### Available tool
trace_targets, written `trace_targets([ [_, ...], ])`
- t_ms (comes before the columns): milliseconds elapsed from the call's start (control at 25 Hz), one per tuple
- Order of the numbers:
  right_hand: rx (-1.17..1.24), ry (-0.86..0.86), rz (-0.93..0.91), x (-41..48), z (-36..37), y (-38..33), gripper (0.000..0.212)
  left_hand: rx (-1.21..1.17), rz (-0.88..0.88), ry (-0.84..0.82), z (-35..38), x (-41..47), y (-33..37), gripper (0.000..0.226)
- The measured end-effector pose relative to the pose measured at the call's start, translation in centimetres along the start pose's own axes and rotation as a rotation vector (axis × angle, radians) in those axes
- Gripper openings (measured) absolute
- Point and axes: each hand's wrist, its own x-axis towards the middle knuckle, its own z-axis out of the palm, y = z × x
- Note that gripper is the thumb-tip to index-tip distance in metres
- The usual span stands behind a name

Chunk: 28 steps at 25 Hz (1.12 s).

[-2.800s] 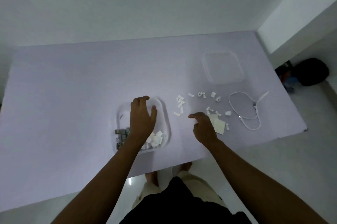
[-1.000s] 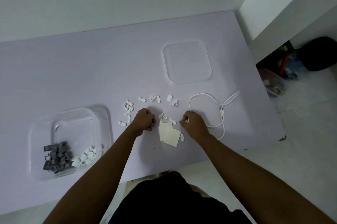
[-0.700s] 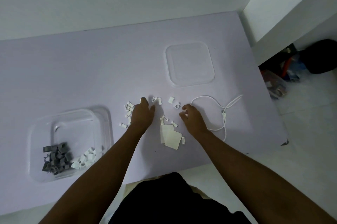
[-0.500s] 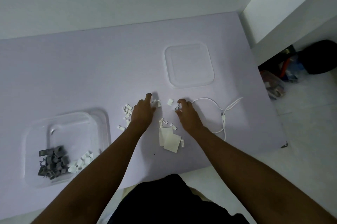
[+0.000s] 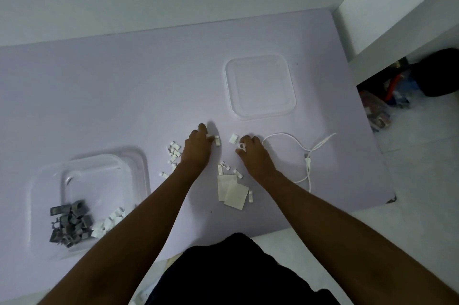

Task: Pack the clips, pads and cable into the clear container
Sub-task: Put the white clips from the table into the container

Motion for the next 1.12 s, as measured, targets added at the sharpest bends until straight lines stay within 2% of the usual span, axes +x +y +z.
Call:
trace_targets([
  [120,0.432,0.008,0.276,-0.3,-1.4,0.0,0.016,-0.05,0.007,0.057,-0.4,-0.2,1.5,0.015],
  [200,0.724,-0.002,0.387,-1.5,-2.6,-0.1,0.018,-0.063,0.051,0.076,-0.2,-0.2,2.9,0.012],
  [280,0.982,-0.025,0.483,-3.0,-3.1,-0.1,0.017,-0.007,0.128,0.017,0.4,0.2,3.9,0.008],
  [400,1.32,-0.018,0.65,-4.8,-3.6,0.4,0.009,0.114,0.088,-0.097,1.8,0.5,4.6,0.03],
  [480,1.471,-0.009,0.727,-5.7,-4.2,1.0,0.01,0.154,0.049,-0.124,2.6,0.2,4.9,0.044],
  [600,1.59,-0.02,0.715,-6.4,-6.0,1.8,0.013,0.183,0.127,-0.111,3.6,0.0,4.9,0.041],
  [720,1.622,-0.008,0.677,-6.8,-7.4,1.6,0.015,0.232,0.188,-0.113,4.1,-0.2,5.0,0.032],
  [920,1.651,-0.052,0.619,-7.4,-7.7,-0.2,0.018,0.2,0.238,-0.096,2.8,-2.0,5.3,0.033],
  [1000,1.619,-0.092,0.629,-7.6,-7.0,-1.8,0.019,0.125,0.232,-0.054,0.5,-3.4,4.4,0.032],
  [1120,1.581,-0.143,0.651,-7.3,-5.2,-4.7,0.024,0.0,0.132,0.063,-4.6,-5.8,0.2,0.026],
])
